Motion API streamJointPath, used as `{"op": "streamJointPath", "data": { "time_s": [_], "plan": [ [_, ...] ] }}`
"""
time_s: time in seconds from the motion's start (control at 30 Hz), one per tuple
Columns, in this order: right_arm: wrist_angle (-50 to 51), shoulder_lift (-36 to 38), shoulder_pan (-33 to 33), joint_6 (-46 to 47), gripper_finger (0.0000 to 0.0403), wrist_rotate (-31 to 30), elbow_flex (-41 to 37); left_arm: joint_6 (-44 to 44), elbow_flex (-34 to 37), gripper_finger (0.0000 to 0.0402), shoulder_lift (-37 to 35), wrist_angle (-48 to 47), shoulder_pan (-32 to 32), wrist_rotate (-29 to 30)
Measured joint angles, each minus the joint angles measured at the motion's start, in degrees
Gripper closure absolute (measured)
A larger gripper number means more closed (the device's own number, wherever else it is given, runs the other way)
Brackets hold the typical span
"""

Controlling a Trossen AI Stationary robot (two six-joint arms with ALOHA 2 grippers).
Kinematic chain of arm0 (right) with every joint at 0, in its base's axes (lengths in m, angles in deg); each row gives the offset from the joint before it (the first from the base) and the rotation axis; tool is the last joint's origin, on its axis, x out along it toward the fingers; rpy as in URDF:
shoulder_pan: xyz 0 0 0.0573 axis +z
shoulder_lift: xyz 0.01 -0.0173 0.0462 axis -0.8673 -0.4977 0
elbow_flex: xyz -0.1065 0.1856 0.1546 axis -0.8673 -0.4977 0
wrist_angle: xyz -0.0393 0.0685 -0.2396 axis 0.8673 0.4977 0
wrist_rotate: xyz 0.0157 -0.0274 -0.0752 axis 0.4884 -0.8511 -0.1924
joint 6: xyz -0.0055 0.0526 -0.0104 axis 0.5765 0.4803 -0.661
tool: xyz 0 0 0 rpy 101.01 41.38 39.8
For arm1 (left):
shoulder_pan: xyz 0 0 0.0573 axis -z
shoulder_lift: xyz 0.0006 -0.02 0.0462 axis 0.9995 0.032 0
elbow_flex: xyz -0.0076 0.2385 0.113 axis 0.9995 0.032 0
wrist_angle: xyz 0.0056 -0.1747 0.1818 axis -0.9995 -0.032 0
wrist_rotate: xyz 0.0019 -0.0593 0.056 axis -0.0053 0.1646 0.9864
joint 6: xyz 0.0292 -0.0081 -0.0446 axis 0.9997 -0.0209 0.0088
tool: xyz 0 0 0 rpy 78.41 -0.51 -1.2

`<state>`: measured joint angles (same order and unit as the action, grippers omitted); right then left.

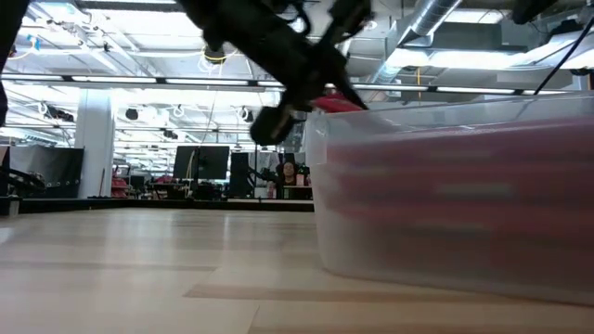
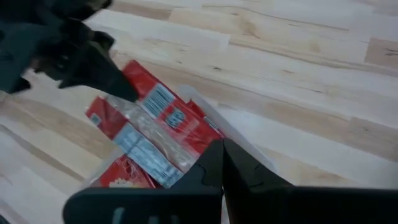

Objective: Sort popcorn bags into baskets
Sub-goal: Put the red popcorn bag into the transparent bin

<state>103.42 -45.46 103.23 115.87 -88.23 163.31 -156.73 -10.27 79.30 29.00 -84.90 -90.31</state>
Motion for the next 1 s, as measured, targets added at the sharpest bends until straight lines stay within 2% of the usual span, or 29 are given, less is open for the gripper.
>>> {"op": "streamJointPath", "data": {
  "time_s": [0.27, 0.47, 0.57, 0.73, 0.87, 0.93, 1.0],
  "plan": [
    [0.45, 0.0, 2.93, 0.0, 0.0364, 0.0, 0.02, 0.65, -10.69, 0.0398, 10.03, -2.89, 0.0, -3.63],
    [0.48, 0.0, 4.27, 0.0, 0.0368, 0.0, 0.02, 0.83, -13.27, 0.036, 12.91, -2.94, 0.0, -3.16],
    [0.81, 0.0, 4.6, 0.0, 0.0369, -0.02, 0.02, 2.63, -13.36, 0.0326, 12.84, -2.57, -0.03, -1.73],
    [1.43, 0.0, 4.6, -0.01, 0.0354, -0.14, 0.02, 3.09, -13.36, 0.0243, 12.51, -1.61, -0.15, -3.49],
    [1.54, 0.0, 4.64, -0.07, 0.034, -1.17, 0.02, 3.18, -13.36, 0.0168, 12.34, -2.59, -0.61, -10.66],
    [1.58, 0.0, 5.03, -0.06, 0.0337, -2.52, 0.02, 3.79, -13.3, 0.0137, 11.25, -3.32, -1.27, -15.73],
    [1.54, 0.0, 5.09, -0.19, 0.0336, -3.95, 0.02, 4.68, -13.32, 0.0113, 9.49, -4.67, -1.87, -17.94]
  ]
}}
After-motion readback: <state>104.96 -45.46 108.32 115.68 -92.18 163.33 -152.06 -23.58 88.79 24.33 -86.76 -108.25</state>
